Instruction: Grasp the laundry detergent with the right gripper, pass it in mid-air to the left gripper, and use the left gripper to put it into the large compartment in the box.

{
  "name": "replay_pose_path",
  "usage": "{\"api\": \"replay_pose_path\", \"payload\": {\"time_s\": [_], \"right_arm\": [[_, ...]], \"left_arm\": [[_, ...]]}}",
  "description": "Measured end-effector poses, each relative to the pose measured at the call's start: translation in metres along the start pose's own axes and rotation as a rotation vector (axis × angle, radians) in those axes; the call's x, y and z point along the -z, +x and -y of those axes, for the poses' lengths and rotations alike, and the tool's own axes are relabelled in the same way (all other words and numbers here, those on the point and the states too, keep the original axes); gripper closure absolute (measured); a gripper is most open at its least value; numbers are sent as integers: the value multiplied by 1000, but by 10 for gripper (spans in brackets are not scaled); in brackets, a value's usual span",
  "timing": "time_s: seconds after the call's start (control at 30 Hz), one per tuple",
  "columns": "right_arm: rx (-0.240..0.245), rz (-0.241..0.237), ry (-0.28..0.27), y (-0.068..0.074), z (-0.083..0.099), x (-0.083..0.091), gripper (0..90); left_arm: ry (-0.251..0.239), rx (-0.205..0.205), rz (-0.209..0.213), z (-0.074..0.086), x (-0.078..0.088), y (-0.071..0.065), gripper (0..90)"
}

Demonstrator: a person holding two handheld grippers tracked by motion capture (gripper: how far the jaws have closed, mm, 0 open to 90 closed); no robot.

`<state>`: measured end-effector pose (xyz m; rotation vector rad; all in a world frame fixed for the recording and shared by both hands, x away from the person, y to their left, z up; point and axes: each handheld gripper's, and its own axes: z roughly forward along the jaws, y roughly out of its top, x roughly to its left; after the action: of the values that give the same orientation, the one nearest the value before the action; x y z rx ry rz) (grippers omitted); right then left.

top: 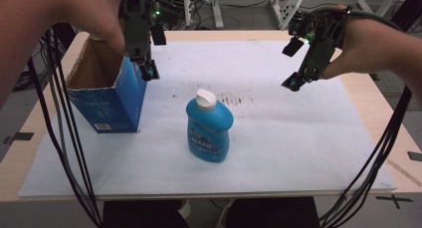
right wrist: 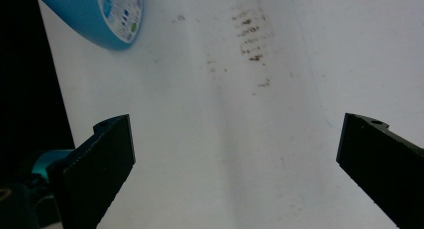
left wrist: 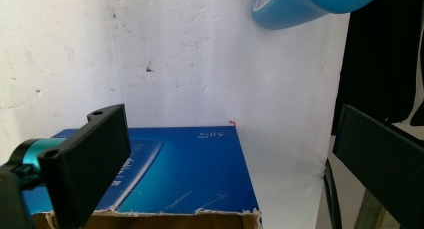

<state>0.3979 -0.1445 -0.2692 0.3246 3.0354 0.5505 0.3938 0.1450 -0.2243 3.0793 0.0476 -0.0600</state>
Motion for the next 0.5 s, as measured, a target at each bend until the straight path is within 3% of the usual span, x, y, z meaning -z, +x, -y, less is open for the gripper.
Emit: {"api": "replay_pose_path", "payload": {"time_s": [0.23, 0.5], "right_arm": [[-37, -32, -130, 26, 16, -12, 11], [-90, -41, -217, 48, 25, -31, 11]], "left_arm": [[5, 4, -8, 1, 0, -1, 18], [4, 9, -4, 4, -5, -3, 18]]}}
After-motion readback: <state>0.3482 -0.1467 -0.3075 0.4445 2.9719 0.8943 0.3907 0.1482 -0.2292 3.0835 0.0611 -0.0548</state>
